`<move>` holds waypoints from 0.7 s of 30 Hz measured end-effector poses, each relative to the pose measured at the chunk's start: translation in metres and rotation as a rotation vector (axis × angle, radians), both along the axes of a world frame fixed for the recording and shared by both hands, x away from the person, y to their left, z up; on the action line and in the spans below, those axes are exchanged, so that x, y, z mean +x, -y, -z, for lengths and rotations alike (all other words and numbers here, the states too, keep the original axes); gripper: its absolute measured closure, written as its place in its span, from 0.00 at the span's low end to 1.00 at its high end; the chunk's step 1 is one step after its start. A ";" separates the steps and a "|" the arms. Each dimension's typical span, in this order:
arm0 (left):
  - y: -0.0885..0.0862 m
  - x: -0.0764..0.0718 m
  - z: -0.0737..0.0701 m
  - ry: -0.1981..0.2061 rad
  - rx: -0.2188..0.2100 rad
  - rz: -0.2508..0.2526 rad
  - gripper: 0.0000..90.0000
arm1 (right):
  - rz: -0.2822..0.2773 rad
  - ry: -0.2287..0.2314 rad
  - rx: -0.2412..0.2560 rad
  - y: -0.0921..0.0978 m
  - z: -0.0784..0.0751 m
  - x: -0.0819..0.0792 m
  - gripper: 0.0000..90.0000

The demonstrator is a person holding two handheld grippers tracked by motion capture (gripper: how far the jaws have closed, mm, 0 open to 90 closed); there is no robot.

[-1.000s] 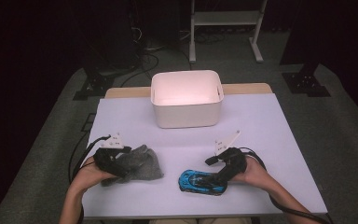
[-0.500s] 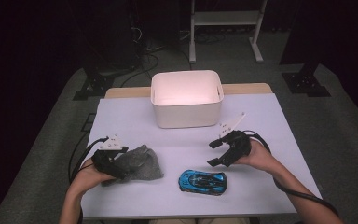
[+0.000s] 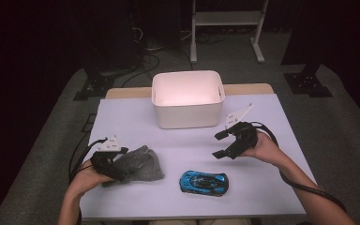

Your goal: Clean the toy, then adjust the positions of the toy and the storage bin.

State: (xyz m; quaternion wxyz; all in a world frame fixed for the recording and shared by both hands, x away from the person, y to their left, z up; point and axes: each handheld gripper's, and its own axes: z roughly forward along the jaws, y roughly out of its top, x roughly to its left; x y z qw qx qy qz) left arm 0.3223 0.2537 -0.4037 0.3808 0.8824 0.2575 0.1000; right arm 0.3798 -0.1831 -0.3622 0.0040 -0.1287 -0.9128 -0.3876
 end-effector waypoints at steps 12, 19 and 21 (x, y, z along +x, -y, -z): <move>0.000 -0.001 -0.001 0.012 -0.009 -0.005 0.10 | -0.048 0.008 0.000 -0.015 -0.021 0.011 0.21; 0.000 -0.003 -0.002 0.017 -0.011 -0.001 0.10 | -0.069 0.011 -0.010 -0.026 -0.033 0.020 0.20; 0.000 -0.003 -0.002 0.018 -0.010 -0.002 0.10 | -0.078 0.018 -0.010 -0.029 -0.036 0.022 0.19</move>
